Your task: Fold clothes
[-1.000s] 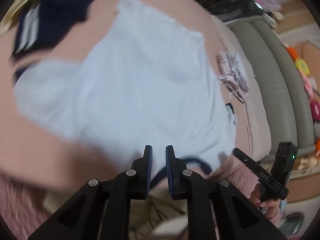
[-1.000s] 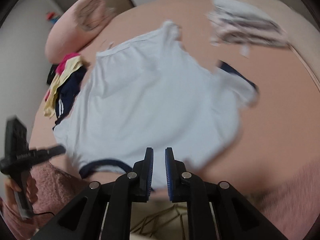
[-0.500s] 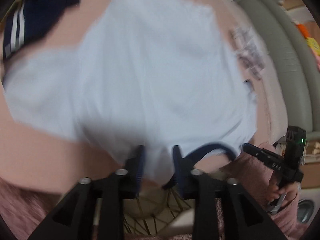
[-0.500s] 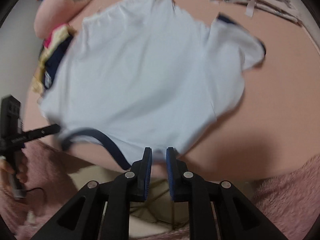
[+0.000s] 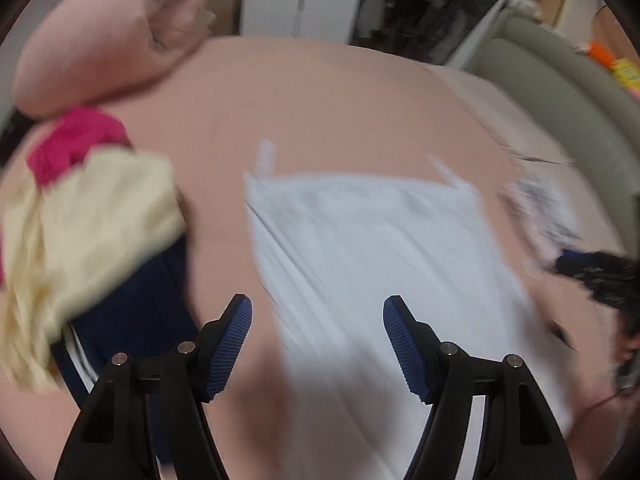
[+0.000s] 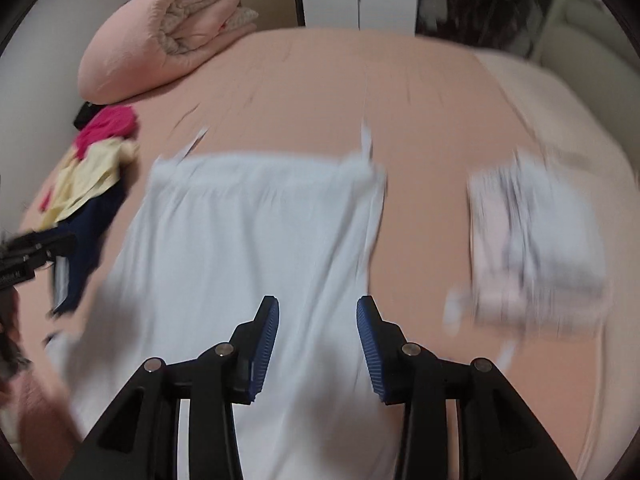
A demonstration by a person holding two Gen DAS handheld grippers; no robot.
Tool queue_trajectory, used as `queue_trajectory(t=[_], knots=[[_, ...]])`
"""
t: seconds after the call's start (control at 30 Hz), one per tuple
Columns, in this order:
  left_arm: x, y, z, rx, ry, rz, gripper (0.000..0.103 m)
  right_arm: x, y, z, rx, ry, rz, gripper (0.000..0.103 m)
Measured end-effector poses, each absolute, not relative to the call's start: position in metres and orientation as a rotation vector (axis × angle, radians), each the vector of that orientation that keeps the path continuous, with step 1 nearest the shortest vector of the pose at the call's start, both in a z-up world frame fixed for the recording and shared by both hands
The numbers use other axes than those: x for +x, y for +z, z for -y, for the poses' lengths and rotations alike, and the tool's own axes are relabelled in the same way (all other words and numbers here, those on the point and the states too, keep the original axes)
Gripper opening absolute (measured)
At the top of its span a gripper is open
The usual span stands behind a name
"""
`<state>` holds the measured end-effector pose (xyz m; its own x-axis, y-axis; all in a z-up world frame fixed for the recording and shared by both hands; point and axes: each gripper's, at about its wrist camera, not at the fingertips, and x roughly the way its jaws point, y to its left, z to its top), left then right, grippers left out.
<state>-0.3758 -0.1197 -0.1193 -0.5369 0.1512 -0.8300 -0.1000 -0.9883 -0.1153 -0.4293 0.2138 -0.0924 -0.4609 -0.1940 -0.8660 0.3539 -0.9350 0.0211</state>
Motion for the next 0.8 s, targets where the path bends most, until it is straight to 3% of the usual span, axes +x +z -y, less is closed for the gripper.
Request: queue_trajectory(t=[0.13,0.27,0.47,0.5,0.57,0.6,0.67,0.8], knots=[[-0.435,-0.151,0.123,-1.468,2.652,-0.019,0.04,-0.506,-0.117,-0.186,1.403,-2.503,-0.386,0.04],[-0.463,-0.178,0.116,-1.47,2.624,-0.086,0.038,-0.555,-0.145,-0.182,1.473,-2.488,-0.321,0.04],[-0.475,-0.207,0.102,-1.517,2.618,-0.183,0.038,-0.581,-0.178,-0.177,1.549,-2.497,-0.413,0.04],[-0.476,-0.212,0.101,-1.529,2.613,-0.196,0.034,-0.583,-0.184,-0.178,1.562,-2.48,-0.401,0.039],[-0.476,-0.221,0.102,-1.529,2.611,-0.163,0.023,-0.587,-0.196,-0.178,1.584,-2.422,-0.364,0.022],[-0.474,-0.221,0.101,-1.51,2.624,-0.154,0.011,-0.587,-0.198,-0.179,1.565,-2.429,-0.347,0.02],[-0.47,-0.218,0.097,-1.487,2.638,-0.187,0.008,-0.586,-0.198,-0.178,1.525,-2.435,-0.327,0.007],[-0.466,-0.206,0.098,-1.433,2.68,-0.192,0.007,-0.583,-0.191,-0.171,1.437,-2.493,-0.379,0.006]])
